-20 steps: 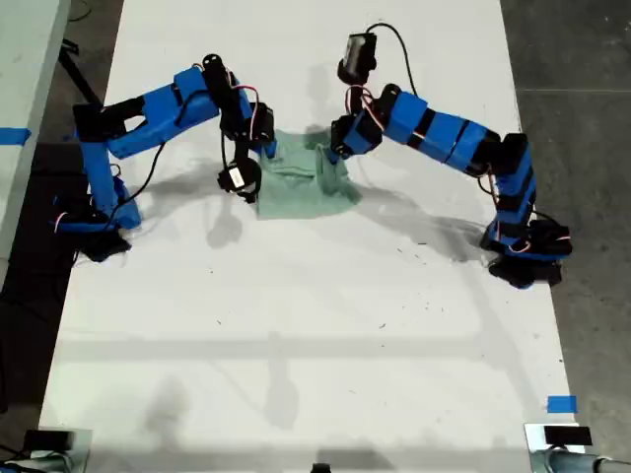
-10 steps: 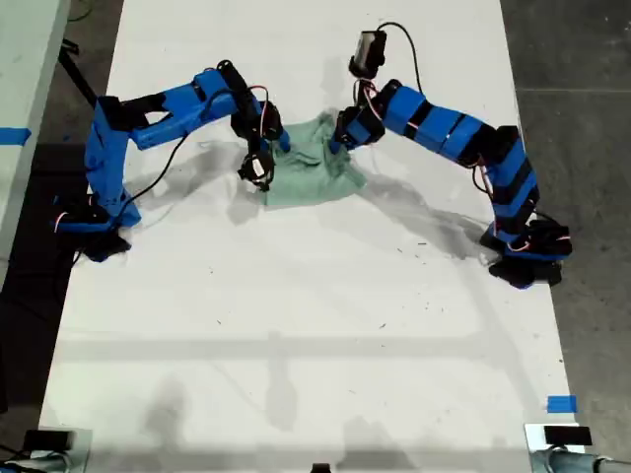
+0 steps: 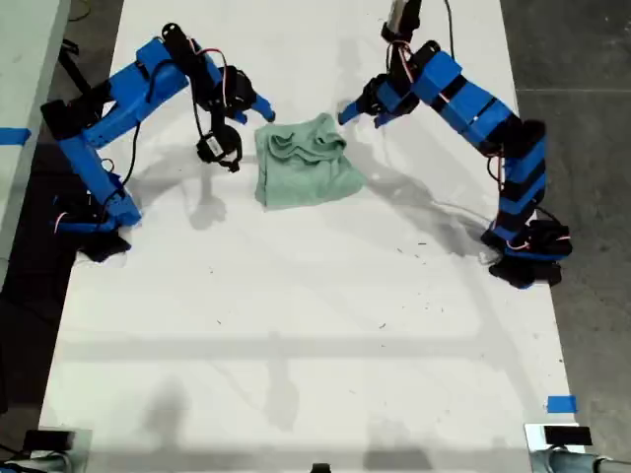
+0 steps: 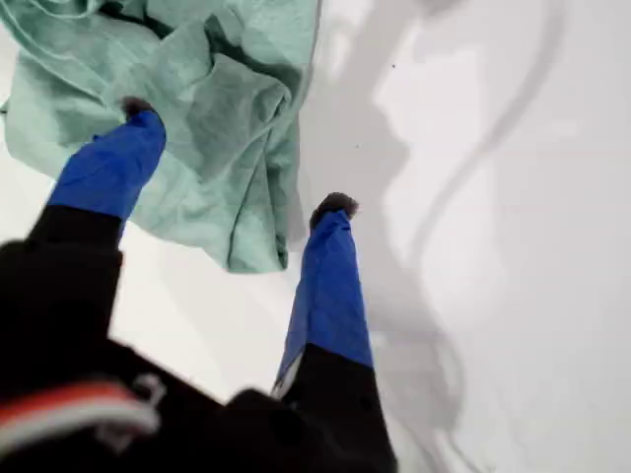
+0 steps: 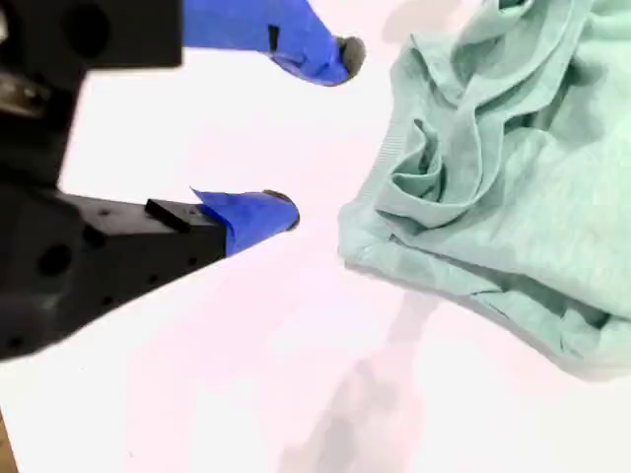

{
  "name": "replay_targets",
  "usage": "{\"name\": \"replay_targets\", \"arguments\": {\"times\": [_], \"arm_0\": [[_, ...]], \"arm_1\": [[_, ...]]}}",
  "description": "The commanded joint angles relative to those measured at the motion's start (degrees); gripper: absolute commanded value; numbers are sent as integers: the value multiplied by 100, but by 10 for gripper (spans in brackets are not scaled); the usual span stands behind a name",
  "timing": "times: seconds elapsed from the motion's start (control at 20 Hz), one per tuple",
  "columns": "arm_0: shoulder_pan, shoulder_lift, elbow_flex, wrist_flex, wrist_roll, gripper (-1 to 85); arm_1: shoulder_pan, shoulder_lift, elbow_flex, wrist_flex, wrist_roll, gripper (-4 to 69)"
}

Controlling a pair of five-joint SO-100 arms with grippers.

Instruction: Fold t-shirt

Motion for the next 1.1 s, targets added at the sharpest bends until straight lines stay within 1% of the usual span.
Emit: {"name": "replay_targets", "arguments": {"times": [0.0, 0.05, 0.1, 0.15, 0.2, 0.25, 0.35, 0.4, 0.5, 0.55, 0.6, 0.7, 0.8, 0.9, 0.95, 1.05], "arm_0": [[308, 1582, 1266, -149, -18, 156], [492, 2083, 1960, -316, -97, 68], [747, 2540, 2610, -475, -123, 41], [1011, 2927, 3190, -580, -264, 28], [1310, 3349, 3788, -765, -387, 15], [1617, 3744, 4307, -932, -563, 6], [2206, 4588, 5353, -1310, -993, 0], [2487, 5080, 6021, -1626, -1195, 0], [2997, 6319, 7603, -2514, -1503, 0], [3120, 6979, 8306, -2760, -1740, 0], [3146, 7532, 8807, -2742, -1890, 0], [2988, 8455, 9325, -2312, -1890, 0], [2883, 9642, 9738, -1960, -1846, 0], [2856, 10775, 10310, -1767, -1890, 0], [2813, 11206, 10538, -1477, -2074, 0], [2804, 11109, 10521, -1503, -2039, 0]], "arm_1": [[0, 1635, 853, 325, 9, 310], [-62, 2241, 1652, 193, 97, 294], [-193, 2874, 2575, -35, 105, 209], [-369, 3472, 3437, -255, 246, 101], [-519, 3999, 4289, -483, 501, 56], [-765, 4465, 5106, -677, 686, 39], [-1406, 5124, 6381, -940, 1397, 21], [-1802, 5353, 6926, -1143, 1731, 10], [-2479, 5669, 7840, -1512, 2461, 6], [-2751, 5836, 8244, -1696, 2742, 5], [-2962, 6091, 8657, -1890, 2971, 4], [-3208, 6838, 9422, -2013, 3252, 4], [-3199, 7919, 10204, -1995, 3296, -5], [-3067, 8868, 10705, -1740, 3270, -9], [-3067, 9018, 10626, -1819, 3208, -9], [-2997, 8060, 9729, -2232, 2927, -8]]}}
